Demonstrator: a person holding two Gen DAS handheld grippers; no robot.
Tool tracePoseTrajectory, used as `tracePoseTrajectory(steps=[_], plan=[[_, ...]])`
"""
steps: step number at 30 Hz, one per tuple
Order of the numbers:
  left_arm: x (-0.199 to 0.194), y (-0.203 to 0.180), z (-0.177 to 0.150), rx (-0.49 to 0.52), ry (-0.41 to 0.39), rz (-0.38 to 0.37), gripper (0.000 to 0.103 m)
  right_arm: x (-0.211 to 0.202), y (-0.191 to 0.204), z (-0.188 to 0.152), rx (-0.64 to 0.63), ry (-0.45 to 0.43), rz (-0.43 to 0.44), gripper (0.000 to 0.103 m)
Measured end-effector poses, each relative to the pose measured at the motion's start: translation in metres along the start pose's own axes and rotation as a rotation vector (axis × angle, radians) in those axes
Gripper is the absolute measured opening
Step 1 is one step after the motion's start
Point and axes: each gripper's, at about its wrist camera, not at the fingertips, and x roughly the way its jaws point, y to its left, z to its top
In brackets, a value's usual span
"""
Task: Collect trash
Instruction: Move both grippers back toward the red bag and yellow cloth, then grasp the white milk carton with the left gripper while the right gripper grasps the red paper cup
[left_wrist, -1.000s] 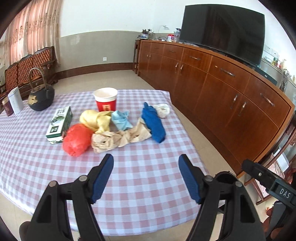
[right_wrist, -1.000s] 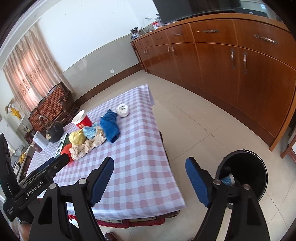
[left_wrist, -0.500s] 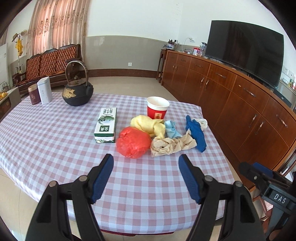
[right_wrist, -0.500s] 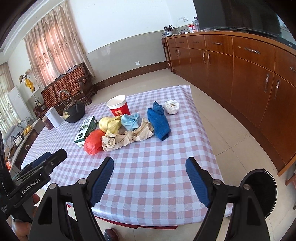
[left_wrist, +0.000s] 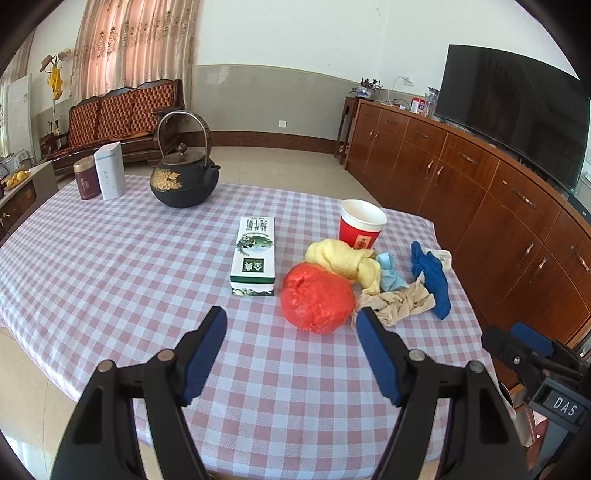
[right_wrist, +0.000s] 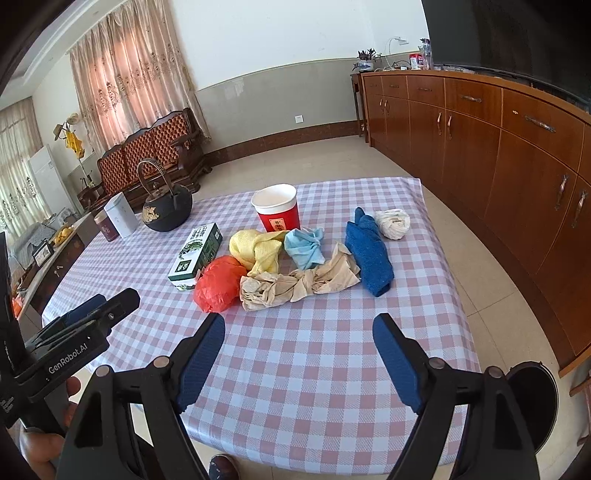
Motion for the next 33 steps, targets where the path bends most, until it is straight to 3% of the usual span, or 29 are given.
tracePoseTrajectory(steps=[13, 33], plan=[[0.047, 0.025, 0.020, -0.028, 0.031, 0.041, 0.074, 0.062, 0.015, 0.031, -0.012, 0.034, 0.014, 0.086], [0.153, 0.030, 0.031, -0.003, 0.170, 0.083, 0.074, 0.171, 0.014, 0.081, 0.006, 0.078, 0.007, 0.088]])
